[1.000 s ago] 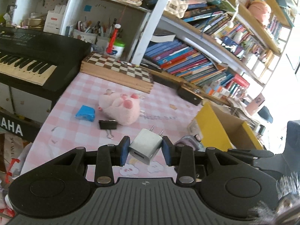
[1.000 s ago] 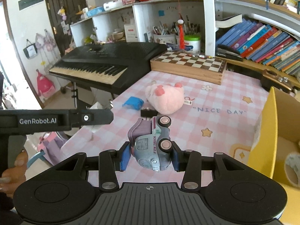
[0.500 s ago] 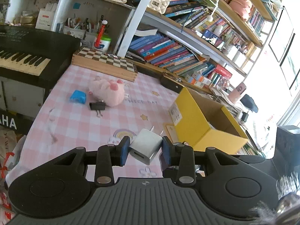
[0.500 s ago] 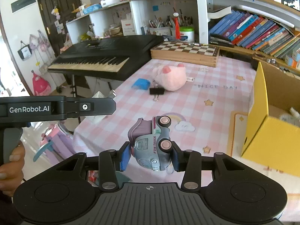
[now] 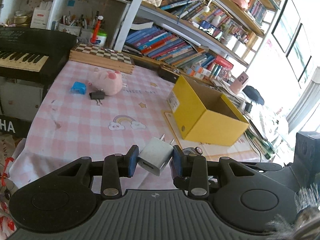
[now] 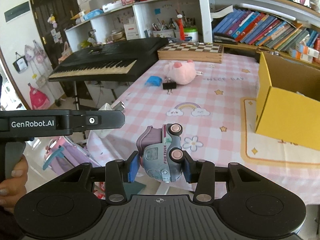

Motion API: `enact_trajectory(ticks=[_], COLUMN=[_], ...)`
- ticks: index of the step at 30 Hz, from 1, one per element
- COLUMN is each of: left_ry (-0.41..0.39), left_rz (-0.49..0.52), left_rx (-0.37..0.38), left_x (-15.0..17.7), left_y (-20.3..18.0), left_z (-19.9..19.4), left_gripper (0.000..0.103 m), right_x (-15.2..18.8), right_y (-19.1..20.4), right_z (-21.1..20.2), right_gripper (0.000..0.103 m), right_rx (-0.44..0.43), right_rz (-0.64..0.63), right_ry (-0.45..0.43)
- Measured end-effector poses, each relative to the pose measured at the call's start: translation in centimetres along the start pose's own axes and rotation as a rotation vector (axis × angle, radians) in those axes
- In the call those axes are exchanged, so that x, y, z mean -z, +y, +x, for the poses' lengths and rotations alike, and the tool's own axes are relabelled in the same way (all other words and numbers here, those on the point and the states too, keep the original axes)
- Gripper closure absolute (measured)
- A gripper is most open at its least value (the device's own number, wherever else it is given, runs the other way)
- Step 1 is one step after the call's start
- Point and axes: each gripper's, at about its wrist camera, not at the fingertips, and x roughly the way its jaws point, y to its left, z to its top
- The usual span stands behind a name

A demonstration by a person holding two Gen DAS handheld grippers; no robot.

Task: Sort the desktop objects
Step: 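Lift the toy car and charger plug and carry both toward the yellow box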

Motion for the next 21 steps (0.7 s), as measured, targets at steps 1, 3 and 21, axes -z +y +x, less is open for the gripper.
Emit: enact_trajectory(ticks=[1, 3, 21], left_ry=[0.006, 0.019, 0.134], left_rz=[0.007, 0.021, 0.157], left_rx=[0.004, 0.013, 0.191], left_x=[0.2, 0.6, 1.9], left_y=[-0.1, -0.4, -4.7], left_z=[-0.1, -0.3, 1.9], left_gripper=[0.069, 0.069, 0.069], right_x=[0.3, 1.0, 4.9], right_y=[0.1, 0.2, -1.8], right_z=[-0.3, -0.7, -4.7], right_gripper=[0.060, 0.060, 0.060], right_rx=[0.005, 0.018, 0.181], right_rz=[0.007, 0.024, 0.200], right_ry=[-0.001, 0.001, -0.018])
